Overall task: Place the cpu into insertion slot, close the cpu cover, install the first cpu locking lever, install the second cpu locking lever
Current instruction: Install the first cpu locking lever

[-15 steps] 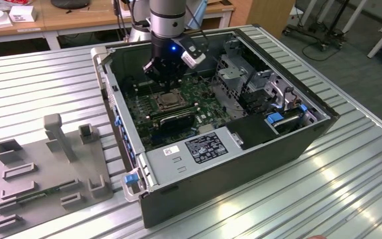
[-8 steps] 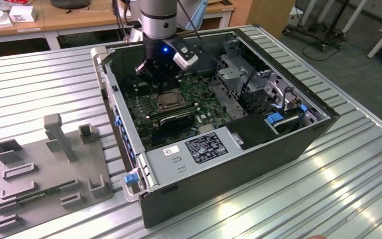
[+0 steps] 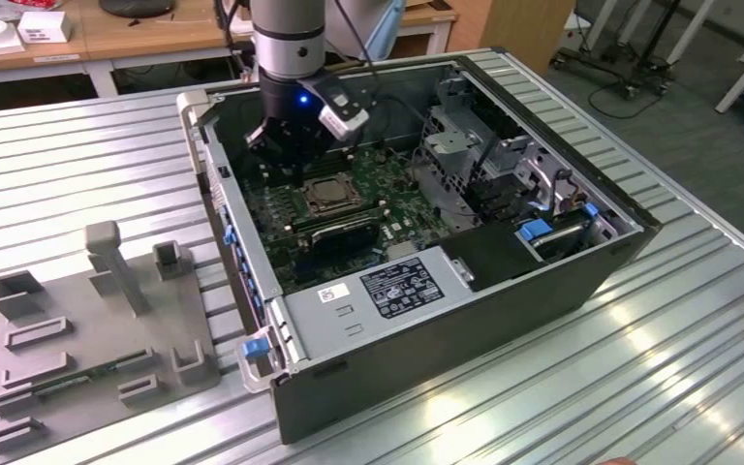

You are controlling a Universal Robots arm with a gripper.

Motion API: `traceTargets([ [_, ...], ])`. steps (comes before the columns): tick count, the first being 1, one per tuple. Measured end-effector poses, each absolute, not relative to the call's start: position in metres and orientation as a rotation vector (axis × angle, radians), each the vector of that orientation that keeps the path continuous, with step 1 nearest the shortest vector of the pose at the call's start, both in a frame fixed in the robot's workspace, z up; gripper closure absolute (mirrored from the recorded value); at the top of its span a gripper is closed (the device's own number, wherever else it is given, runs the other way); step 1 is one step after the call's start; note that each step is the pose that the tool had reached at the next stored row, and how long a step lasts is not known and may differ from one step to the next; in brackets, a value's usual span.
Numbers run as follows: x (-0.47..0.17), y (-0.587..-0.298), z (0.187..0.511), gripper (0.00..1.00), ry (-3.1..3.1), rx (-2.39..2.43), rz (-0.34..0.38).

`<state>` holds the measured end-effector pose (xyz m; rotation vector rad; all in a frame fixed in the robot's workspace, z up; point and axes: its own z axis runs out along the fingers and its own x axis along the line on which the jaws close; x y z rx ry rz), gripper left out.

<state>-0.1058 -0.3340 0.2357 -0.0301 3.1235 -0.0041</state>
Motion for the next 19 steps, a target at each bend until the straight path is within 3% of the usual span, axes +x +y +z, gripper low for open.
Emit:
traceTargets([
  [19,-0.112,-0.334,0.256,0.89,3.102,-0.030,-0.004],
])
